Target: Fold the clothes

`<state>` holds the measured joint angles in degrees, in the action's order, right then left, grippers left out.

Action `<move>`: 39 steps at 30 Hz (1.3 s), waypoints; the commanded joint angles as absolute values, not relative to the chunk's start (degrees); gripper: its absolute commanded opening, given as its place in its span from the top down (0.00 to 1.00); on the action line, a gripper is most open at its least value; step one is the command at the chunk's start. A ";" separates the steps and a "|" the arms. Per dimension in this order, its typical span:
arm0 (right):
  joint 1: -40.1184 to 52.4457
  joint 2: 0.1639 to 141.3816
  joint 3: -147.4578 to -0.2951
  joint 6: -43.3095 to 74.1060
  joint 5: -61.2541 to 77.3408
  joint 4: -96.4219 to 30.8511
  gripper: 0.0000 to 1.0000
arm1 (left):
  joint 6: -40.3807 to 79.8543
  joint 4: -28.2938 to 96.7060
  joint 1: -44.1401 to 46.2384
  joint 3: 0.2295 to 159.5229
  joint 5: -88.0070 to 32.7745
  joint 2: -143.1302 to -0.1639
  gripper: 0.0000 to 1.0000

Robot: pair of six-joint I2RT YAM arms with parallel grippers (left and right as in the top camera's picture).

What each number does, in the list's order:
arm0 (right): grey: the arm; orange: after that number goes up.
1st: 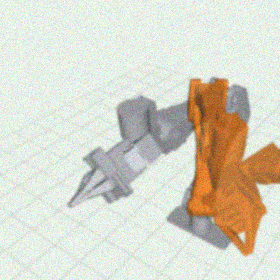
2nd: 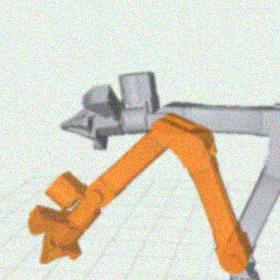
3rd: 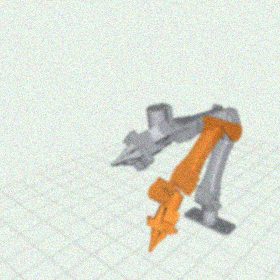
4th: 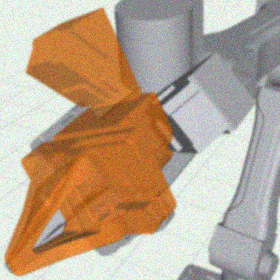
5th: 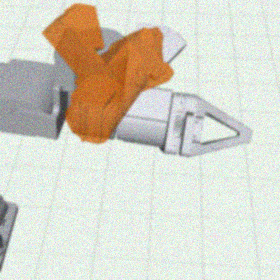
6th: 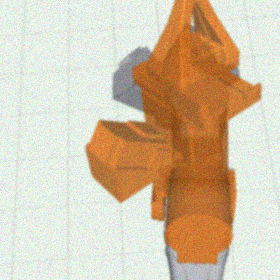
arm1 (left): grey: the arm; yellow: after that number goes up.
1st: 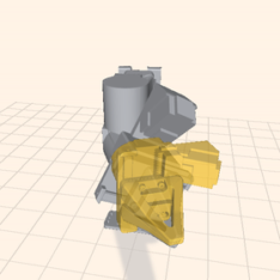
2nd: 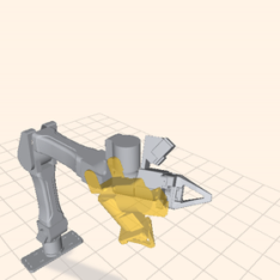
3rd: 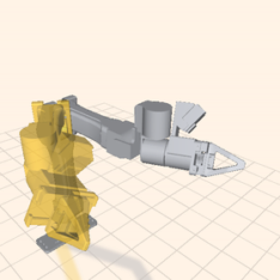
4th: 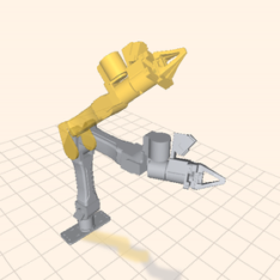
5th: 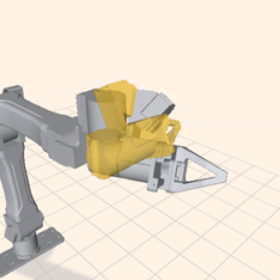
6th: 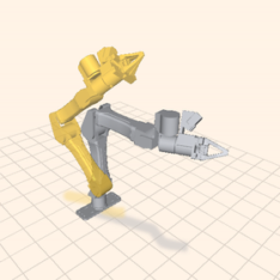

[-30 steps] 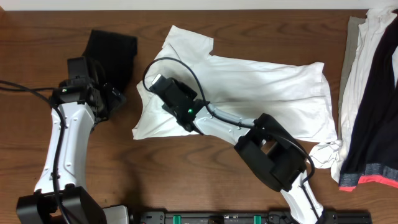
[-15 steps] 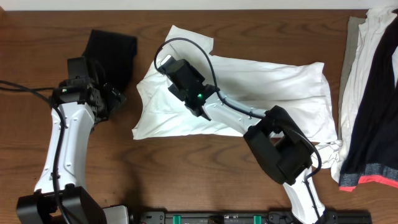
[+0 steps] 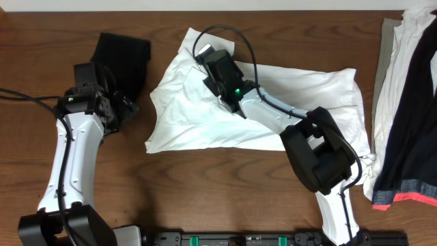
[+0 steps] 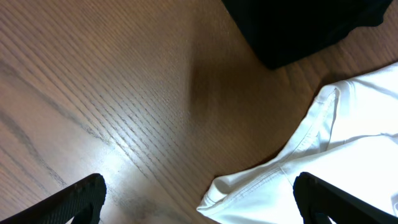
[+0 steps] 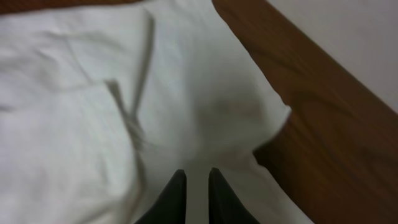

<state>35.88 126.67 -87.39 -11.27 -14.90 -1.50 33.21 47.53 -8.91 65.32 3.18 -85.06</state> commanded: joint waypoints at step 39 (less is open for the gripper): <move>43.79 122.06 -88.36 -8.80 -13.15 -29.15 0.41 | 33.32 47.66 -9.10 65.47 3.49 -85.08 0.02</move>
<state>43.94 121.49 -88.42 -9.28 -12.75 -29.41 33.21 47.53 -8.91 65.32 3.18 -85.06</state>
